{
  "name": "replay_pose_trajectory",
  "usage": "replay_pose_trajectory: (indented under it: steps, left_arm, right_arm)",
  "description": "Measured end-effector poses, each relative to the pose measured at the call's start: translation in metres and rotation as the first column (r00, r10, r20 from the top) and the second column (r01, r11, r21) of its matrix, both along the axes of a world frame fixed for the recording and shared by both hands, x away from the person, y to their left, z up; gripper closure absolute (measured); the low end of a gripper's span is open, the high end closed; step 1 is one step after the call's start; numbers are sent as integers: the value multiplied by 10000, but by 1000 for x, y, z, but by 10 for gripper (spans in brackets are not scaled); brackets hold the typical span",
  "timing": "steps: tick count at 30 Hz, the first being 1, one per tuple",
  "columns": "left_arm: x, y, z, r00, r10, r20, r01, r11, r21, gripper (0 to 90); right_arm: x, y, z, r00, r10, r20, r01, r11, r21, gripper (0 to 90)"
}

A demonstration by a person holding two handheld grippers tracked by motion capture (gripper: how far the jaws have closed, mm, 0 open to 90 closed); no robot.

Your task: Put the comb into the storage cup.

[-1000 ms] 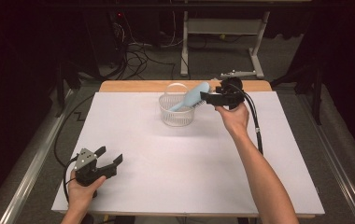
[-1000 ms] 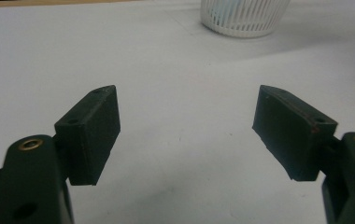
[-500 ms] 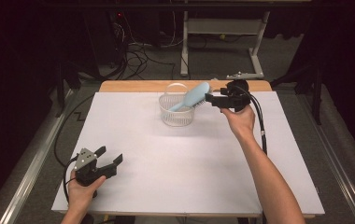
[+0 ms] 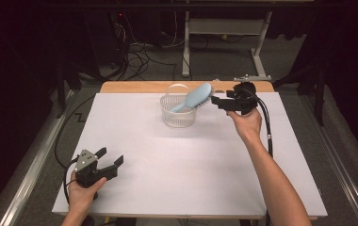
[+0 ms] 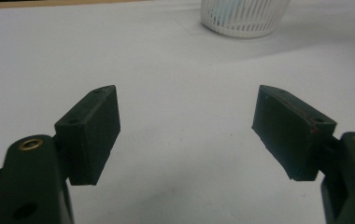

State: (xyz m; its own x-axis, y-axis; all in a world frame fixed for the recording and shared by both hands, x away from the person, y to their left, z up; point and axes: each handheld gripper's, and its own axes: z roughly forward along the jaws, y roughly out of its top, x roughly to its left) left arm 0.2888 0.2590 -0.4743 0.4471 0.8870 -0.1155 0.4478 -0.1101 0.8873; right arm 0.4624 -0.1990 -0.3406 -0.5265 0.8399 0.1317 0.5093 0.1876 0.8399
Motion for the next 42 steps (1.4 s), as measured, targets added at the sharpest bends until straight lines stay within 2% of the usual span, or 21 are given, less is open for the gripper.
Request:
replay_pose_trajectory:
  steps: [17,37,42]
  left_arm:
    - [0,0,0,10000,9,5,-9,10000,27,240]
    - [0,0,0,10000,2,-22,-2,10000,18,240]
    - [0,0,0,10000,5,-20,-5,10000,14,240]
  right_arm:
    - [-6,-9,-1,10000,71,-33,-72,10000,-56,287]
    - [-14,-27,-4,9998,-151,-87,151,9999,-45,290]
    - [-16,-29,-2,9998,-178,26,178,9998,-68,294]
